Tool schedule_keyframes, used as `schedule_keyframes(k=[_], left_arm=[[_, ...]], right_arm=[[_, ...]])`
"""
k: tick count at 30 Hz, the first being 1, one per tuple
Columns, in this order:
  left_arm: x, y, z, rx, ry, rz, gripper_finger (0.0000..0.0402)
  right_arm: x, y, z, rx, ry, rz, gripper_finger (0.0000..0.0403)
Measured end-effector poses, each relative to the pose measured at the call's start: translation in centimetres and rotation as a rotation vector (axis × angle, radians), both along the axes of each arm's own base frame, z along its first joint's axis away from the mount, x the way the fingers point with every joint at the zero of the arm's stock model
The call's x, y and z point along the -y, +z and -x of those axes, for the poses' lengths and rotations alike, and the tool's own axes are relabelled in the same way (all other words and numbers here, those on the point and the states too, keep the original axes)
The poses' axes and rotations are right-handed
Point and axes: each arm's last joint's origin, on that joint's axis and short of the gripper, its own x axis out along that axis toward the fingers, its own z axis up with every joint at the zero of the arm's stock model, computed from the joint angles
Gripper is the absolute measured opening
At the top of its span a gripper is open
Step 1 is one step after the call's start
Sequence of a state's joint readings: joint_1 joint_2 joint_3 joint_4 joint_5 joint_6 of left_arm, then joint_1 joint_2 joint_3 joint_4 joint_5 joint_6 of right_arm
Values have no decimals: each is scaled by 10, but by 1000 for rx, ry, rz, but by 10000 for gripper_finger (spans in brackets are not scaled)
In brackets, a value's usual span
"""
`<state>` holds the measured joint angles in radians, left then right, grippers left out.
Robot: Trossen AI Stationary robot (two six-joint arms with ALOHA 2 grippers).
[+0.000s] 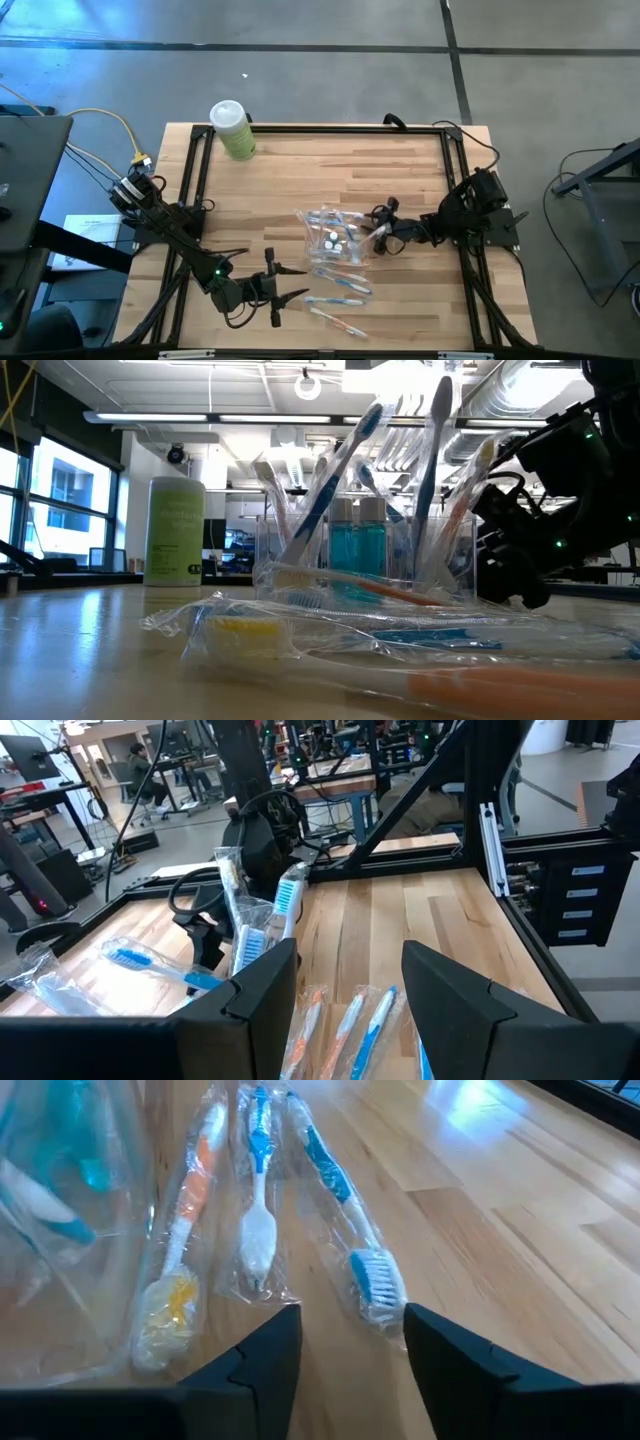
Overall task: Pick & Place toothbrushing station
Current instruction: Put the blue toothbrush into the transparent organizer
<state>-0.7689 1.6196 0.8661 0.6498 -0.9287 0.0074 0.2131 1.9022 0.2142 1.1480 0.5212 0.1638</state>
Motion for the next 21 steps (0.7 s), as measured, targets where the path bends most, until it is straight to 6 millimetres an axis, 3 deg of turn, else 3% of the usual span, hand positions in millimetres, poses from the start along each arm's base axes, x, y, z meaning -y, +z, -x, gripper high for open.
schedule_keyframes(k=[5,10,21], left_arm=[[0,0,0,0,-1,0,176],[0,0,0,0,-2,0,176],[0,0,0,0,-2,1,176]], right_arm=[[0,-1,0,-7,8,-3,104],[0,-3,1,-24,-8,-18,14],[-14,4,11,-11,-144,109,3]])
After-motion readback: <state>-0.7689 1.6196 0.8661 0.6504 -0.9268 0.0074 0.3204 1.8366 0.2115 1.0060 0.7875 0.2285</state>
